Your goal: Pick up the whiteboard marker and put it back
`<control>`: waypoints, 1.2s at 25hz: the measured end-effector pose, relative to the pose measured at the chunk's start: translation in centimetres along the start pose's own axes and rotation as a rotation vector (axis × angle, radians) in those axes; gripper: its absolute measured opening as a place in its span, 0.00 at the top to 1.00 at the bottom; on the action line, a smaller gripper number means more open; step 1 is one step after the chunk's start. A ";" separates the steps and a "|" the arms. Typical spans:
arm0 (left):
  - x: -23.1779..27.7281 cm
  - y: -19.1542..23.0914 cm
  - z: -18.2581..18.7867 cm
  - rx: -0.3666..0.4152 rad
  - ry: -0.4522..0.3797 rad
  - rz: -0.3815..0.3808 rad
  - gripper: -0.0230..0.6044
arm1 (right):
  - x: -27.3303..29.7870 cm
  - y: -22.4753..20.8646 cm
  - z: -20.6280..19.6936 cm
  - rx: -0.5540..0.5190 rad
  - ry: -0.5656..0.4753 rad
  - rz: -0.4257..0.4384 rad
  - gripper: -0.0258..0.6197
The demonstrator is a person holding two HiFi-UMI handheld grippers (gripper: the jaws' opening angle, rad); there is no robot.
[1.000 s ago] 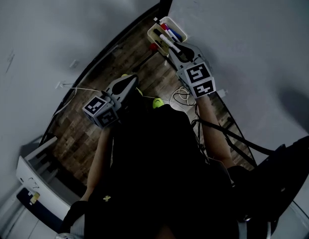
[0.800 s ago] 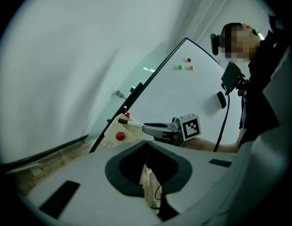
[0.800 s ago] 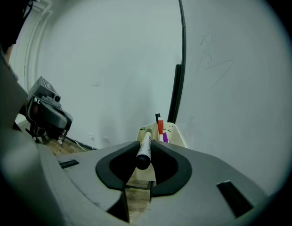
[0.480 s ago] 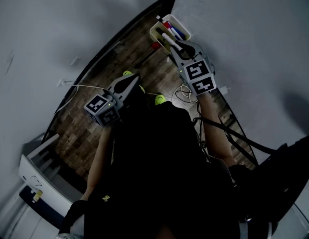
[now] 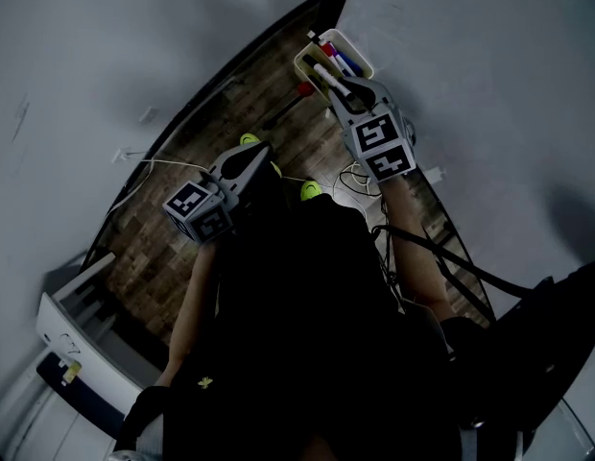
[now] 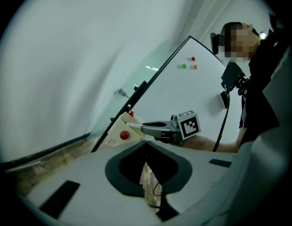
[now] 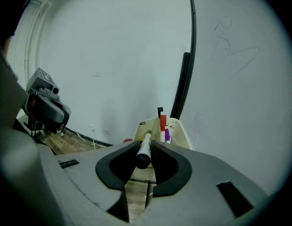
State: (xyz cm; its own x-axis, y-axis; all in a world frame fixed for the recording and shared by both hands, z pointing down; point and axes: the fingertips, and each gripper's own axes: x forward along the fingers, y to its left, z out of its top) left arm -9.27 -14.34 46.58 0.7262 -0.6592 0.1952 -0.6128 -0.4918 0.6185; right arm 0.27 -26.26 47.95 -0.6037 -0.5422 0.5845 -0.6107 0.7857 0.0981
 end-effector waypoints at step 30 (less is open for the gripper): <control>-0.4 -0.2 0.7 -0.013 -0.008 0.008 0.93 | 0.6 0.6 0.4 -0.052 0.018 0.006 0.82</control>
State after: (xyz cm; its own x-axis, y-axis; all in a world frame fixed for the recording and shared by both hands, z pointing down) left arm -9.69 -14.35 45.84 0.7188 -0.6676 0.1939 -0.6143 -0.4794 0.6267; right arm -0.65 -26.21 48.03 -0.5974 -0.5323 0.5998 -0.5794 0.8036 0.1361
